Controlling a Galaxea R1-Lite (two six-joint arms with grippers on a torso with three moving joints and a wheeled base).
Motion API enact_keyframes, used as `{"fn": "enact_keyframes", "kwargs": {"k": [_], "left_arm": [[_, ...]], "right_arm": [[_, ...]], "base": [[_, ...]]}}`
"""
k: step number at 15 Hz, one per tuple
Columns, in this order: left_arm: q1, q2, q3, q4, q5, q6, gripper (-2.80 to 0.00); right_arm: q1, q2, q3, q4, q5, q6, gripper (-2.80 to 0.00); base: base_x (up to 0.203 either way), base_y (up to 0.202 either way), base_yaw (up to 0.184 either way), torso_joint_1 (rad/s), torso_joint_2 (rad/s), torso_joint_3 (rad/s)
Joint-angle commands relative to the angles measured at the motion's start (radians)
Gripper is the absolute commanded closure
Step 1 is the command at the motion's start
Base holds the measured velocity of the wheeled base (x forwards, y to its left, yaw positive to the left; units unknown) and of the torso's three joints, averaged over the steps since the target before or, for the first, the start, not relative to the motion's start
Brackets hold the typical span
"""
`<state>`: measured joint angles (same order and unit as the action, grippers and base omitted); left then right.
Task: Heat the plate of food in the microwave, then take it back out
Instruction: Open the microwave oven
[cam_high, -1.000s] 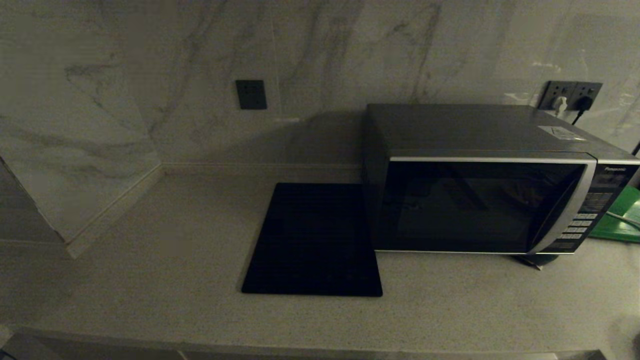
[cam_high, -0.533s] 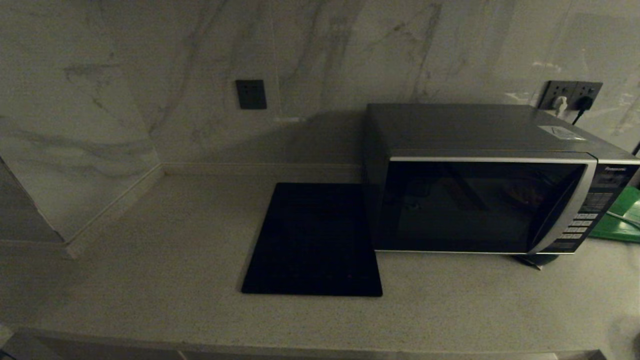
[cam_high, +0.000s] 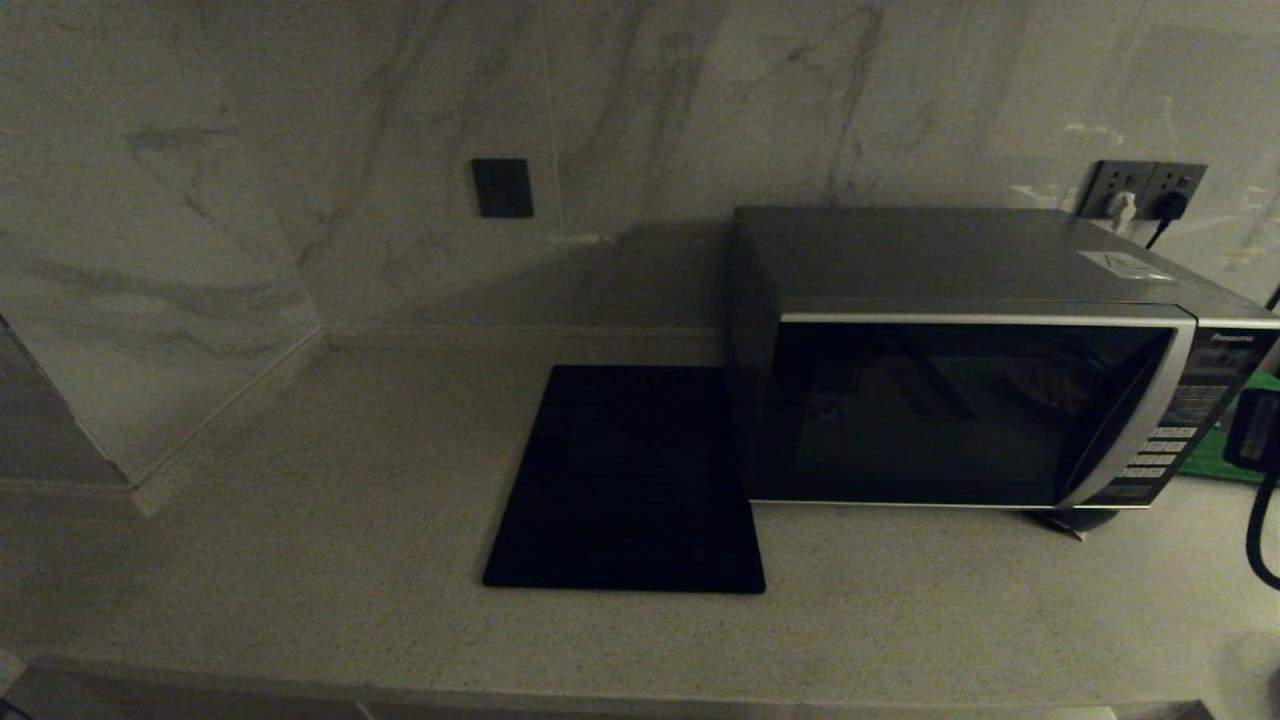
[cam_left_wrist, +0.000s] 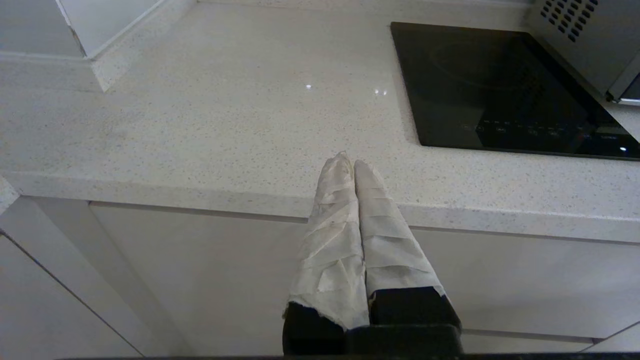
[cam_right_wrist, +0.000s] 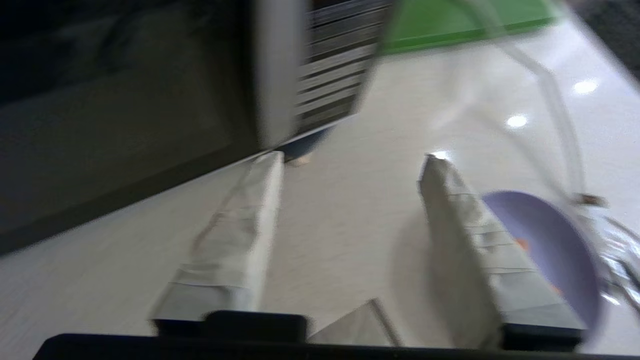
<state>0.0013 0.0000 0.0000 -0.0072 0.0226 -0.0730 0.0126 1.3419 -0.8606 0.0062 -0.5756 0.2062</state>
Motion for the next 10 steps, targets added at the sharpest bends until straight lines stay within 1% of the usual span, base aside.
{"fn": "enact_keyframes", "kwargs": {"k": [1, 2, 5, 7, 8, 10], "left_arm": [[0.000, 0.001, 0.000, 0.000, 0.000, -0.001, 0.00], [0.000, 0.000, 0.000, 0.000, 0.000, -0.001, 0.00], [0.000, 0.002, 0.000, 0.000, 0.000, -0.001, 0.00], [0.000, 0.000, 0.000, 0.000, 0.000, -0.001, 0.00], [0.000, 0.002, 0.000, 0.000, 0.000, -0.001, 0.00], [0.000, 0.001, 0.000, 0.000, 0.000, -0.001, 0.00]], "right_arm": [[0.010, 0.060, -0.005, -0.001, 0.040, 0.002, -2.80], [0.010, 0.080, -0.009, -0.001, 0.057, 0.001, -2.80], [0.009, 0.096, -0.012, 0.001, 0.062, -0.009, -2.80], [0.007, 0.100, -0.014, -0.008, 0.042, -0.010, -2.80], [0.007, 0.100, -0.014, -0.001, 0.019, -0.010, -2.80], [0.006, 0.123, -0.014, 0.005, 0.012, -0.009, -2.80]], "base": [[0.000, 0.000, 0.000, 0.000, 0.00, 0.000], [0.000, 0.000, 0.000, 0.000, 0.00, 0.000], [0.000, 0.000, 0.000, 0.000, 0.00, 0.000], [0.000, 0.000, 0.000, 0.000, 0.00, 0.000], [0.000, 0.000, 0.000, 0.000, 0.00, 0.000], [0.000, 0.000, 0.000, 0.000, 0.00, 0.000]]}}
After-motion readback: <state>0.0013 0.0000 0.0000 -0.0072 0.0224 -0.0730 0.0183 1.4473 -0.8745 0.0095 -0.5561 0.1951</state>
